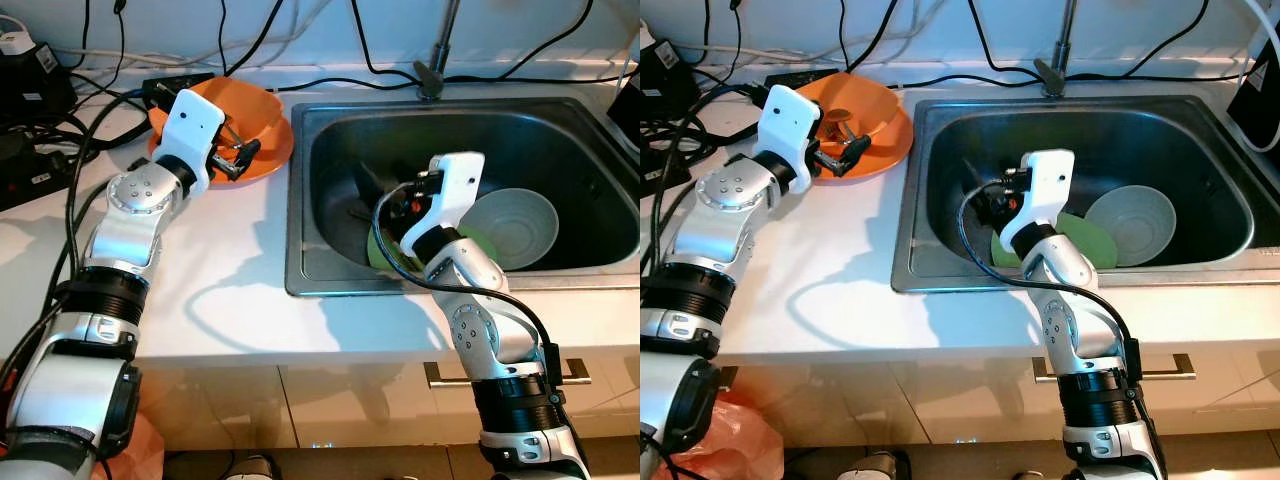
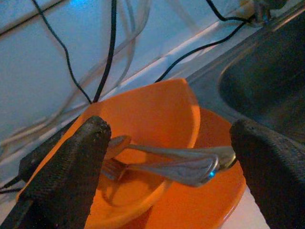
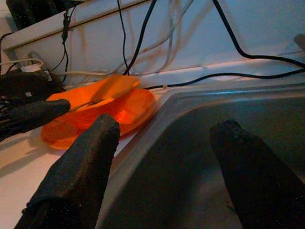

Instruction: Kitchen organization

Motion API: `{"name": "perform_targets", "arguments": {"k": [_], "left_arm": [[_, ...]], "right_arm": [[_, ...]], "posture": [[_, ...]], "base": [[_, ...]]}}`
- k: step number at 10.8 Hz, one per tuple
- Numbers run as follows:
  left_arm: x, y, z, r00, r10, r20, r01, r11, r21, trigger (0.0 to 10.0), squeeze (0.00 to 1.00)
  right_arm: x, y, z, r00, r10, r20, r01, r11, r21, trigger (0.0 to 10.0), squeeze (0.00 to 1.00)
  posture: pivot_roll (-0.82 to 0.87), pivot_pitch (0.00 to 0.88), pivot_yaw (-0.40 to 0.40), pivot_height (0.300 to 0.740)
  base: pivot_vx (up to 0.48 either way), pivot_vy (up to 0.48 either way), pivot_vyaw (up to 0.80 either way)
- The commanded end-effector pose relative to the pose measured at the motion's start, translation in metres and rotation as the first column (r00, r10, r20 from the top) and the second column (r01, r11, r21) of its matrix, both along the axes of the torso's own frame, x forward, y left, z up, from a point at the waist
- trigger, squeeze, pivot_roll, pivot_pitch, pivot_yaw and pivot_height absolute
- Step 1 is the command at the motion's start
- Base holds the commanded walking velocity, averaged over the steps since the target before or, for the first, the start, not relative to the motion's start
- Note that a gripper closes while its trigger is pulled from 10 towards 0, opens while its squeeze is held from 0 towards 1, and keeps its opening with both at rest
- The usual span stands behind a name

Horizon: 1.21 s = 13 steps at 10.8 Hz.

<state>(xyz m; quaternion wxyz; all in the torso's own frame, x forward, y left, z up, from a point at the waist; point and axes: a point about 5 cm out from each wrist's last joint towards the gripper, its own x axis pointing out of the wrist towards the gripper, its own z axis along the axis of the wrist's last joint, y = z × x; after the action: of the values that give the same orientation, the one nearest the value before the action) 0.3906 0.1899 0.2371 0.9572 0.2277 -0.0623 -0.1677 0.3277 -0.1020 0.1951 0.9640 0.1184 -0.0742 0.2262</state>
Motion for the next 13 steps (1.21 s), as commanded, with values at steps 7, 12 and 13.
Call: {"name": "perform_targets", "arguments": {"k": [7, 12, 13], "left_arm": [[-0.011, 0.003, 0.017, 0.982, -0.149, 0.114, 0.134, 0.983, 0.128, 10.0, 0.00], [-0.026, 0.025, -0.002, 0.976, -0.212, 0.041, 0.190, 0.935, 0.300, 10.0, 0.00], [-0.023, 0.027, -0.003, 0.977, -0.207, 0.042, 0.182, 0.926, 0.330, 10.0, 0.00]], "right_arm": [[-0.001, -0.006, 0.008, 1.000, -0.005, 0.012, 0.005, 1.000, 0.016, 10.0, 0.00], [0.001, -0.006, 0.009, 1.000, 0.000, 0.012, 0.000, 1.000, 0.013, 10.0, 0.00], [0.002, -0.006, 0.010, 1.000, 0.000, 0.014, 0.000, 1.000, 0.013, 10.0, 0.00]], "posture": [[0.07, 0.097, 0.067, 0.740], [0.08, 0.095, 0.057, 0.740], [0.08, 0.094, 0.057, 0.740]], "base": [[0.000, 0.000, 0.00], [0.000, 0.000, 0.00], [0.000, 0.000, 0.00]]}}
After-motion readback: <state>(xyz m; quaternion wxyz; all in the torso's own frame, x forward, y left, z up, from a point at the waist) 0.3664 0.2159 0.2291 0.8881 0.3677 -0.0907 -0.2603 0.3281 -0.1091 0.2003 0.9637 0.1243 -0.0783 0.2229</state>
